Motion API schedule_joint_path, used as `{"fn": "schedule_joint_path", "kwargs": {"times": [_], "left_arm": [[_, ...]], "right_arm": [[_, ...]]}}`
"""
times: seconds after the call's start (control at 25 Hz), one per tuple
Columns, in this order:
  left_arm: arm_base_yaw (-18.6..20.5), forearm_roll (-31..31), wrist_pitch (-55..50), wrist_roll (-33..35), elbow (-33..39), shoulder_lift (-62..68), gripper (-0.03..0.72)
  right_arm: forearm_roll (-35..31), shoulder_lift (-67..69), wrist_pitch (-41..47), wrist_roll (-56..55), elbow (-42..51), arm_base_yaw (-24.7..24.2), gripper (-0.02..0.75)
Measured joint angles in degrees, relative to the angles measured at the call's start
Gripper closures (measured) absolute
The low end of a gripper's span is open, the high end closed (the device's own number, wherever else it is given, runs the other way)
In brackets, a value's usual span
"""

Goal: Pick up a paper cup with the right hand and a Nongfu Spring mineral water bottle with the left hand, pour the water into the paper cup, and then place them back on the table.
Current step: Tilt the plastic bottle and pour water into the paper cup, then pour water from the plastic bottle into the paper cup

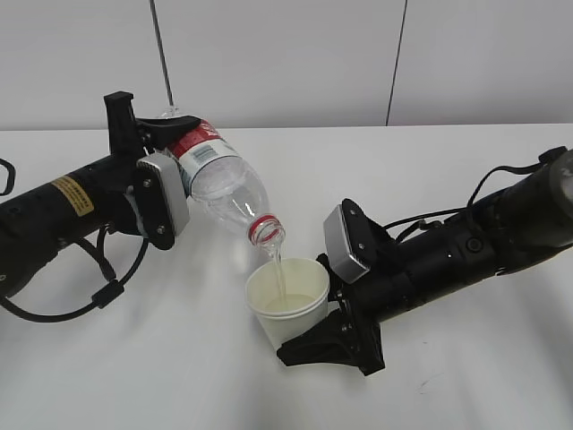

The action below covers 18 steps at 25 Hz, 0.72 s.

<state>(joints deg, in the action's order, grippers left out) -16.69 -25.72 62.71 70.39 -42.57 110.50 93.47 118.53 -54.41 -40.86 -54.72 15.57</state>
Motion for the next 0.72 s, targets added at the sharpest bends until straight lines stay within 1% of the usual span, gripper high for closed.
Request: {"fn": "schedule_joint_path", "kwargs": {"times": [0.72], "left_arm": [[0.0,-0.7,0.0,0.2,0.0,0.0,0.302]], "right_arm": [[0.0,0.0,0.1,0.0,0.0,0.0,0.228]]}}
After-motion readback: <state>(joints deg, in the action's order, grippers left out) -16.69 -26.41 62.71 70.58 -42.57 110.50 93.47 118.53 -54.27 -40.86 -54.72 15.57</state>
